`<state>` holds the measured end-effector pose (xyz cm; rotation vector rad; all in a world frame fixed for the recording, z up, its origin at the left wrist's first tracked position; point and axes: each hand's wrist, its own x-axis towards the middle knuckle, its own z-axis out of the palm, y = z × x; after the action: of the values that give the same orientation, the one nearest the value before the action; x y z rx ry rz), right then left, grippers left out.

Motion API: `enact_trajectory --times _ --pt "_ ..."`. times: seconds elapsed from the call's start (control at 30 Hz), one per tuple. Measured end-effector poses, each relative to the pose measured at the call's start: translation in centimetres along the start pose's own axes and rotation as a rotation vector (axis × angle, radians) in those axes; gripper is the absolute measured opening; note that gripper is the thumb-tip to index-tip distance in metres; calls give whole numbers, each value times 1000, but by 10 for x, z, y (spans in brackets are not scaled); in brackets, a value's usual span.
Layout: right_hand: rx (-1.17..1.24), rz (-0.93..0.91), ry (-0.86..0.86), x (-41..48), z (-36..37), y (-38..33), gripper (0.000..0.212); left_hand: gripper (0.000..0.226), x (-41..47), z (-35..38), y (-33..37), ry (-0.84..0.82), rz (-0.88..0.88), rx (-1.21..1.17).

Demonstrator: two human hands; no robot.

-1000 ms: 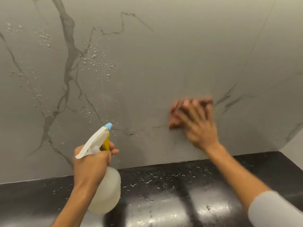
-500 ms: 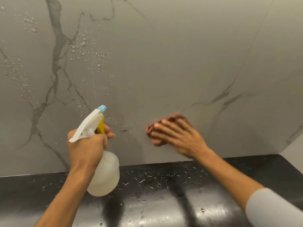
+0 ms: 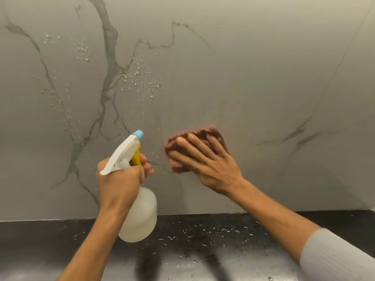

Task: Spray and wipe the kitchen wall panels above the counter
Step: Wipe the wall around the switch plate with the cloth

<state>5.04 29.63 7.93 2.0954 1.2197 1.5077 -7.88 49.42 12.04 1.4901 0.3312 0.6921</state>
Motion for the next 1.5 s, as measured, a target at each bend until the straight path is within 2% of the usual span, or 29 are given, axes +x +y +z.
enact_trajectory --times 0.03,0.1,0.13,0.23,0.3,0.37,0.4,0.5,0.57,0.63,0.73,0.83,0.9,0.97,1.07,1.13,1.17,1.23,1.27,1.33,1.4,1.43,1.5 --pt "-9 -25 -11 -7 1 7 69 33 2 -2 1 1 16 -5" --pt "13 40 55 10 -7 36 70 35 7 -4 7 19 36 2" --pt "34 119 135 33 -13 53 69 35 10 -5 12 28 50 13" --pt "41 426 384 131 -37 103 49 34 18 -6 27 46 100 32" --pt "21 546 499 189 -47 108 47 32 25 -11 37 82 115 35" --pt "58 488 533 204 -43 80 46 31 34 -16 42 129 116 37" --pt "91 399 483 189 -34 55 47 32 38 -19 42 148 111 35" --pt "86 90 184 98 -6 -17 61 28 43 -25 41 160 111 30" --pt "12 -27 66 52 3 -24 65 26 44 -28 43 143 126 35" --pt "15 -15 89 50 1 -1 63 24 46 -29 45 134 129 32" --pt "72 239 285 109 -20 46 62 25 48 -24 49 123 120 29" --pt "55 543 495 188 -36 72 44 26 54 -14 57 131 126 10" --pt "54 588 552 205 -32 62 44 28 61 -10 59 143 131 16" --pt "98 487 487 177 -16 22 52 30 65 -8 57 159 129 36" --pt "70 190 135 77 8 -45 72 28 62 -11 48 184 122 35" --pt "-6 54 -61 21 10 -52 86 25 55 -19 40 151 122 53" --pt "-18 45 -82 10 7 -41 88 23 53 -24 35 130 121 65" --pt "41 138 -3 21 -5 -8 82 22 46 -37 25 96 102 95" --pt "77 245 75 43 -14 12 77 24 42 -41 19 74 91 99" --pt "96 518 263 113 -32 55 60 28 36 -49 11 43 64 94" --pt "59 674 413 188 -48 77 50 30 30 -57 6 48 43 91" --pt "29 680 459 216 -53 78 49 31 29 -60 5 63 42 85" --pt "21 558 504 246 -52 53 46 32 28 -70 2 110 47 84"
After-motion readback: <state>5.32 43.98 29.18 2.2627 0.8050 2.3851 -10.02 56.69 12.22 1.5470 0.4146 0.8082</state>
